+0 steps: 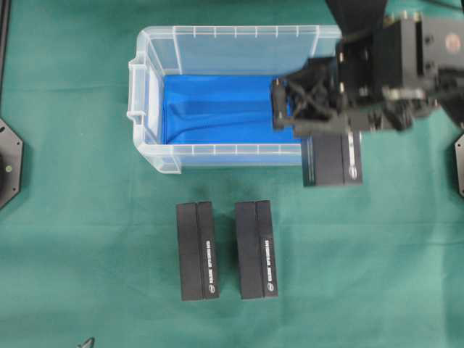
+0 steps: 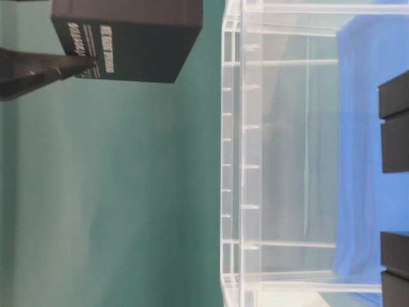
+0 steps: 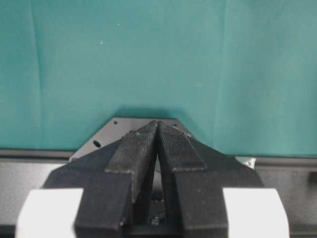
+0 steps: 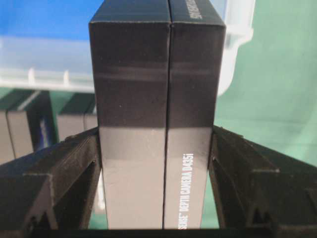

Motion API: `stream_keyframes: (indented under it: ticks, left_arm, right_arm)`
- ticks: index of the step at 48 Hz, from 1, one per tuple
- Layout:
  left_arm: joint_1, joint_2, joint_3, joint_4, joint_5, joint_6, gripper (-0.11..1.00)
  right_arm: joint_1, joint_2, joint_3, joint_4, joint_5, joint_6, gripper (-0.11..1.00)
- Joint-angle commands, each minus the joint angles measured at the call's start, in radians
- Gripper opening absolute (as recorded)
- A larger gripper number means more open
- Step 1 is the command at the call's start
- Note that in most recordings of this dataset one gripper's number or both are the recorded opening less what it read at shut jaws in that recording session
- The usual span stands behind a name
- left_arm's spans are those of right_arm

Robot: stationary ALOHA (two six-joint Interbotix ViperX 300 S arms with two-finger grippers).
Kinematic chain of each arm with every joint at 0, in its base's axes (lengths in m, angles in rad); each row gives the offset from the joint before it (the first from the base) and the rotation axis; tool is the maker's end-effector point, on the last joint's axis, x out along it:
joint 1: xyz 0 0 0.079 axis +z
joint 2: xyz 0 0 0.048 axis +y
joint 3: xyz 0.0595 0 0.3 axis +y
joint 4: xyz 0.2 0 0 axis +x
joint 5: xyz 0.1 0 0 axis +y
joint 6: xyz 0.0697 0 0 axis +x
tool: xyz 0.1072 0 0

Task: Take the box out of the case with the right arm.
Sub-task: 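Carry the box forward and lower it right of the middle box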

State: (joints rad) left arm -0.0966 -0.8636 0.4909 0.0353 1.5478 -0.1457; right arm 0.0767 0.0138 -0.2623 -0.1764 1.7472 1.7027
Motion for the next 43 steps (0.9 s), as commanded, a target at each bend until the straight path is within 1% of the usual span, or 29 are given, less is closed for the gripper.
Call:
stream_keyframes:
  ticks: [1,11,18,24,28,43]
  left_arm:
    - [-0.002,0.008,-0.009,0.003,-0.003,0.000,0.00]
    - [0.000,0.008,-0.009,0.003,-0.003,0.000,0.00]
    - [-0.002,0.006,-0.009,0.003,-0.003,0.000,0.00]
    - [0.000,0.005,-0.009,0.003,-0.003,0.000,0.00]
    - [-0.002,0.005,-0.009,0.002,-0.003,0.000,0.00]
    - [0.000,0.008,-0.009,0.003,-0.003,0.000,0.00]
  right_arm:
    - [0.038,-0.018,-0.021,0.000,0.011,0.029,0.64]
    - [0.143,-0.012,-0.021,0.011,0.014,0.127,0.64]
    - [0.222,-0.006,-0.028,0.023,0.012,0.213,0.64]
    - [0.265,0.002,-0.028,0.026,0.009,0.264,0.64]
    - [0.275,0.003,-0.029,0.028,0.011,0.278,0.64]
    - [0.275,0.018,-0.018,0.025,0.015,0.279,0.64]
